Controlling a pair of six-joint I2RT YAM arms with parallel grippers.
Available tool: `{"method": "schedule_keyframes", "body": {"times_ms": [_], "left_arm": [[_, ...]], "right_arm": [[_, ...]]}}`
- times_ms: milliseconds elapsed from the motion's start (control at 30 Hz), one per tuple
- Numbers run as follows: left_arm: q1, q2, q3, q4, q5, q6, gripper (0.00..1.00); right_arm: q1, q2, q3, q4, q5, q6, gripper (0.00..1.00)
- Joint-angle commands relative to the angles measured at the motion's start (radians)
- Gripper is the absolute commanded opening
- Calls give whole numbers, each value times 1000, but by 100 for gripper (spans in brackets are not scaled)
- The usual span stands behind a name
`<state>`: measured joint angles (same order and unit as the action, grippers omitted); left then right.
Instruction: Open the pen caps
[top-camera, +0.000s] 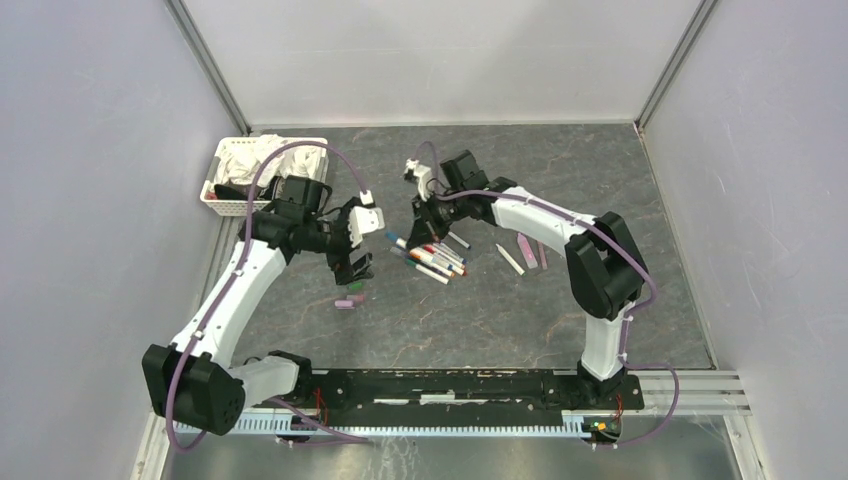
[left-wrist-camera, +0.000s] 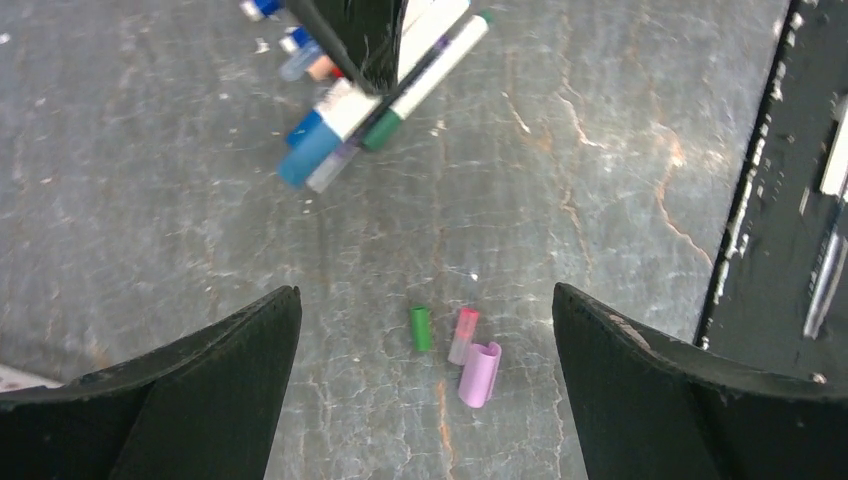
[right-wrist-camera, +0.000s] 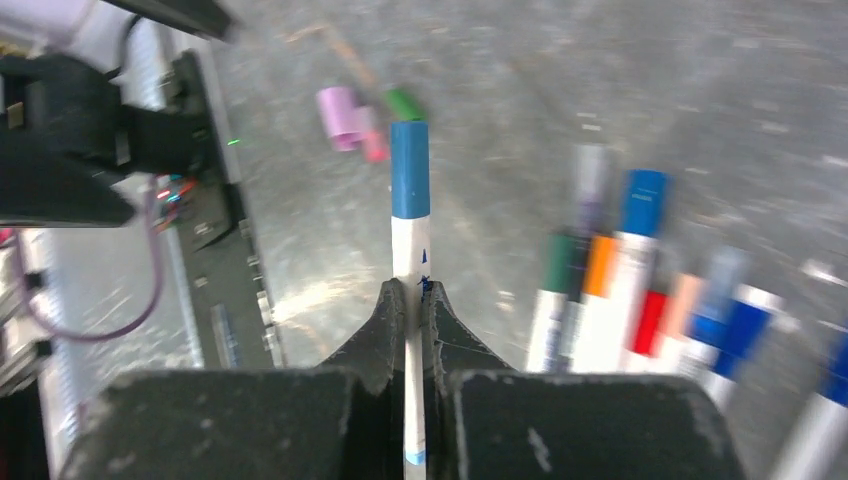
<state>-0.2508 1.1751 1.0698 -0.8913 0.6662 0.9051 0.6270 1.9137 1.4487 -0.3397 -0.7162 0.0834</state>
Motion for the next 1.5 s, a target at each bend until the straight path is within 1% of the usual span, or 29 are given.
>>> {"method": "schedule_keyframes", "body": {"times_ms": [0,167,333,433,500,533,567,633,733,833,867,900,933,967,1033,1067,1133,1200,1267,1300,1333,1367,1467], "left_arm": [[-36,-11,-24,-80,48,176,100],[-59,6,-44,-107,38,243,96],[-72,17,-59,-111,13,288,92],[-73,20,-60,-115,7,307,90],[-77,26,-52,-124,10,315,85],[-81,29,-50,-129,13,317,77],[-84,31,-49,-131,15,318,73],[-90,32,-47,-134,18,318,56],[-95,30,-49,-133,15,318,36],[-104,32,-56,-133,-2,318,6],[-106,33,-58,-132,-7,316,3],[-106,34,-58,-133,-11,313,2],[-107,35,-56,-133,-12,308,2],[-107,35,-52,-133,-12,304,2],[-108,37,-42,-133,-10,293,2],[-107,38,-37,-133,-9,288,2],[-107,42,-27,-134,-2,275,2],[-108,45,-17,-148,8,275,2],[-108,43,-15,-159,11,276,2],[-108,42,-16,-164,10,280,2],[-108,41,-17,-170,6,286,2],[-108,40,-18,-177,-1,293,2],[-107,43,-21,-200,-41,318,2]], "right_arm": [[58,-20,37,-17,-228,31,0],[99,8,59,1,-330,55,0],[125,36,76,-11,-379,47,0],[135,45,87,-25,-381,38,0],[136,54,96,-27,-382,42,0],[136,58,103,-25,-382,46,0],[137,62,108,-25,-381,51,0],[137,66,116,-24,-384,59,0],[137,67,116,-4,-398,77,0],[140,62,103,33,-409,110,0],[141,59,98,46,-412,120,0],[144,58,93,55,-415,126,0],[147,56,85,68,-416,134,9],[153,54,74,86,-415,146,20],[170,55,51,130,-412,178,33],[179,59,47,141,-410,189,36],[192,73,50,149,-410,195,38],[197,79,48,166,-411,212,34],[195,78,49,169,-409,219,21],[193,77,50,163,-405,217,11],[188,73,48,153,-403,210,4],[182,68,49,133,-396,195,0],[160,40,26,72,-364,140,0]]}}
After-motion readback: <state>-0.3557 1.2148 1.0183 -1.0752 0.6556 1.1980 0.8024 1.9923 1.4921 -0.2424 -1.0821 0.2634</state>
